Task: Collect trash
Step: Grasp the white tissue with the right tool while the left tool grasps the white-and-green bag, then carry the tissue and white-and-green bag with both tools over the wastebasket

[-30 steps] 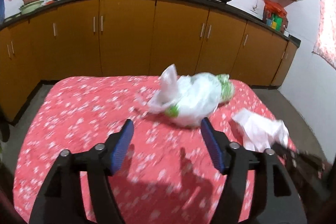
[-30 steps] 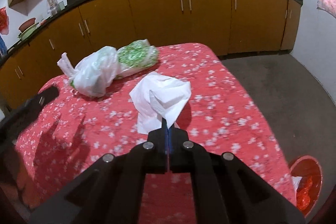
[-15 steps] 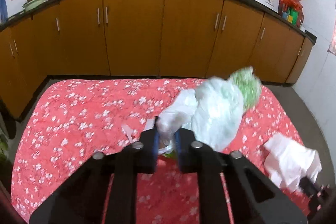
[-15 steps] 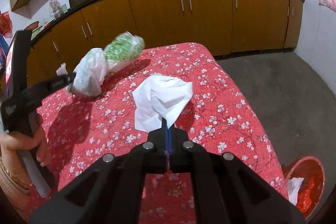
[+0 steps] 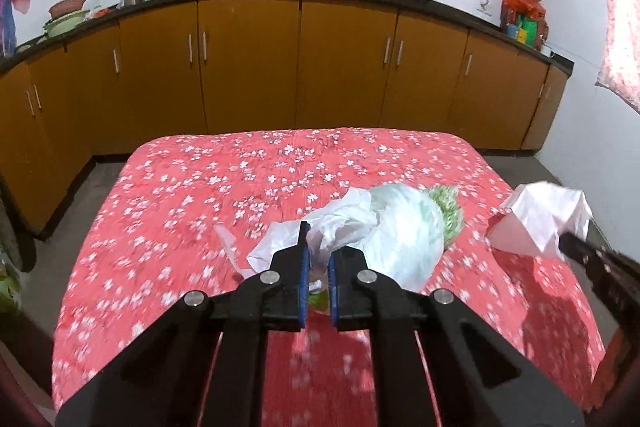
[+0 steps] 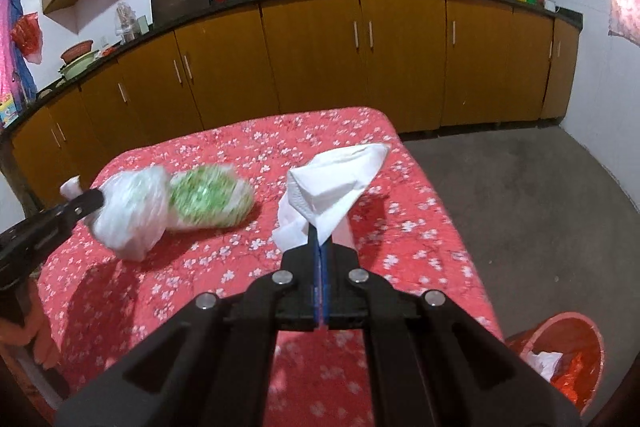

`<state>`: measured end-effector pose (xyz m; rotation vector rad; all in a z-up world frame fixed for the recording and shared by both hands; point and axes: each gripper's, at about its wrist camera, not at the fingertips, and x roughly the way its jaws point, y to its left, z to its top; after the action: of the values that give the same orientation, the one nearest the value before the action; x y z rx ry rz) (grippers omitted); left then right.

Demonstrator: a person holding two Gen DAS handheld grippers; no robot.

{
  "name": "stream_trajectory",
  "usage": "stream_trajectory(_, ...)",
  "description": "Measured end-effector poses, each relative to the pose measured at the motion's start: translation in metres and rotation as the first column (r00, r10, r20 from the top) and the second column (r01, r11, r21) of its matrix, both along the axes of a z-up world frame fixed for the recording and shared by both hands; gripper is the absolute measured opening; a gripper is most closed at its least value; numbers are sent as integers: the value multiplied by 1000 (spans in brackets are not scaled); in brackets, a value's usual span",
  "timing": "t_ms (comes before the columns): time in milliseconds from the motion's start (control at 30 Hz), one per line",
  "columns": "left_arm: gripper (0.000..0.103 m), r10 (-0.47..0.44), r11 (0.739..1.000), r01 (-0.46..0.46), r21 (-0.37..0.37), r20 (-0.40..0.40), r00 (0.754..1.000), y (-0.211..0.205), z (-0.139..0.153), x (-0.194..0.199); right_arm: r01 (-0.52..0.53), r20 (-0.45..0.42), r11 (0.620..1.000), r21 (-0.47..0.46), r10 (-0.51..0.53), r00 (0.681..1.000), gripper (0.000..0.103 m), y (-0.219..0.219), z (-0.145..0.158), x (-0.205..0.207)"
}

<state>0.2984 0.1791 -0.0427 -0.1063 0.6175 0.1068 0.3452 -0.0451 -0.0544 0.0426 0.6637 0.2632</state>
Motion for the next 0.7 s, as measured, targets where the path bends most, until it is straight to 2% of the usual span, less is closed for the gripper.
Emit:
stream_trajectory(167, 7, -26, 1000, 26, -7, 38, 999, -11, 19, -14, 35, 39, 999, 5, -35, 999, 2, -26, 17, -18)
stream_trajectory(367, 7, -100, 995, 99, 15, 88, 991, -49, 42, -23, 111, 73, 994, -7, -110, 991, 2, -66, 30, -33)
stream_trajectory(500, 7, -179, 984, 177, 32, 99, 979, -89, 49, -23, 185, 81, 983, -13, -184, 980, 2, -105, 32, -44)
stream_trajectory(700, 7, -284, 958, 280, 54, 91, 954, -155, 41, -25, 304, 77, 952, -29, -302, 950, 2, -168, 25, -64)
